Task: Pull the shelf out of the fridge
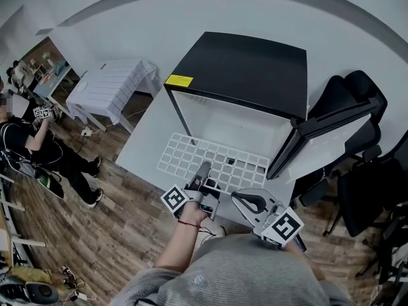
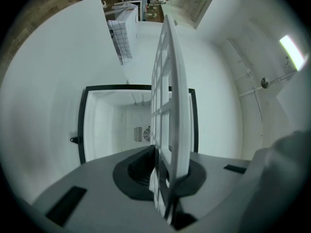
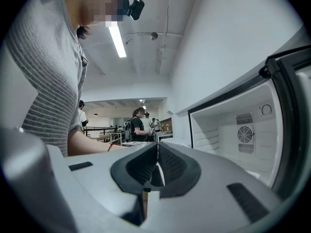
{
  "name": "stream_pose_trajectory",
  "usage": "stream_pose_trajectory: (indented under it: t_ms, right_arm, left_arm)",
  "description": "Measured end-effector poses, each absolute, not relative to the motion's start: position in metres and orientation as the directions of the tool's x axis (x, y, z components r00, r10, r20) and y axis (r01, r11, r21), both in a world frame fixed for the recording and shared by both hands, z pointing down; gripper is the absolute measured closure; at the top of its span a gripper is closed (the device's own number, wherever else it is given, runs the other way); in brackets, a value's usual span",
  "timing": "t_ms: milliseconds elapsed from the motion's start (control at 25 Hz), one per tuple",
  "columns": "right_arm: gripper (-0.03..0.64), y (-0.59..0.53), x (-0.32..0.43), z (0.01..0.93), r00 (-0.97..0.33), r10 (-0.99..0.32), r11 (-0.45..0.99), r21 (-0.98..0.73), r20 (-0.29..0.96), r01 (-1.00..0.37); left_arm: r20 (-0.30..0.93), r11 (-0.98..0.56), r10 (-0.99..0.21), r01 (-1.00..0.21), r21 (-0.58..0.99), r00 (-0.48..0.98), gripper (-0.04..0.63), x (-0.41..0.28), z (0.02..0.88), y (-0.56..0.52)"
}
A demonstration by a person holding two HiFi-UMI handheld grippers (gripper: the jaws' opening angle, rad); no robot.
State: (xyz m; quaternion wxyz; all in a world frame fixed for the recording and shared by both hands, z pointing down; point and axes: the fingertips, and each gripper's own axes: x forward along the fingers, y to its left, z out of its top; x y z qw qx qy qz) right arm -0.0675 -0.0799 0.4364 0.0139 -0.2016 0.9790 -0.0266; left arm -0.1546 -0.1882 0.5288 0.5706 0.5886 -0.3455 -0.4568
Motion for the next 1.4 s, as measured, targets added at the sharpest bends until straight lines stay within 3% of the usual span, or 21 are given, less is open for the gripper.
stream_pose_trajectory:
  t_ms: [360,760,1400]
  right_arm:
    - [0.603,-0.100,-0.028,0.445,-0.861,-0.509,0.857,-0.093,0.005,-0.507]
    - [0.603,-0.117,0.007,0.438,-0.799,-0.601,0.794,-0.125,-0.021,-0.594]
    - [0.603,-0.121,0.001,0.433,-0.796,-0.605,0.793,-0.110,-0.026,-0.599]
  left_arm:
    - [-0.161,-0.185,-0.908,-0.026,0.982,0.387,0.558,-0.148,0.508,-0.166]
    - [-0.127,-0.158,-0.854,-0.020,0.987,0.505,0.558,-0.111,0.510,-0.154]
    - [-0.121,-0.142,-0.805,0.011,0.990,0.581,0.558,-0.070,0.511,-0.147]
